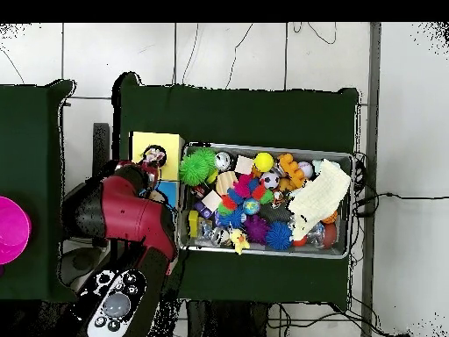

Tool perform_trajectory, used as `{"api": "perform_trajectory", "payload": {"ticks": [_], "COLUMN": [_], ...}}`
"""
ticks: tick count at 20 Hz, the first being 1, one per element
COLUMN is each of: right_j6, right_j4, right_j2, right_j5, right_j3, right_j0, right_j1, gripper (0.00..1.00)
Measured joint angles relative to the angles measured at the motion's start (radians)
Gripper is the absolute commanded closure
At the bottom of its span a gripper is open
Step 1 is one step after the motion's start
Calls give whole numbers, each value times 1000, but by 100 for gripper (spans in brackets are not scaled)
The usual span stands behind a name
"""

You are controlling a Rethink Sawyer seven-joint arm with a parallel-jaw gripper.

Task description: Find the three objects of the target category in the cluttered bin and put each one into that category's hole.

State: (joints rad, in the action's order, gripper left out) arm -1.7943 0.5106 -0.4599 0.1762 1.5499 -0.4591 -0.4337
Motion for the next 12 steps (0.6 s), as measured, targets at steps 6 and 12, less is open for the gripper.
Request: {"api": "perform_trajectory", "payload": {"ticks": [6,12], "right_j6": [0,0], "right_j4": [2,4], "right_j2": [0,0], "right_j5": [0,0], "right_j3": [2,4], "right_j0": [0,0], "right_j1": [0,0], "gripper": [100,0]}}
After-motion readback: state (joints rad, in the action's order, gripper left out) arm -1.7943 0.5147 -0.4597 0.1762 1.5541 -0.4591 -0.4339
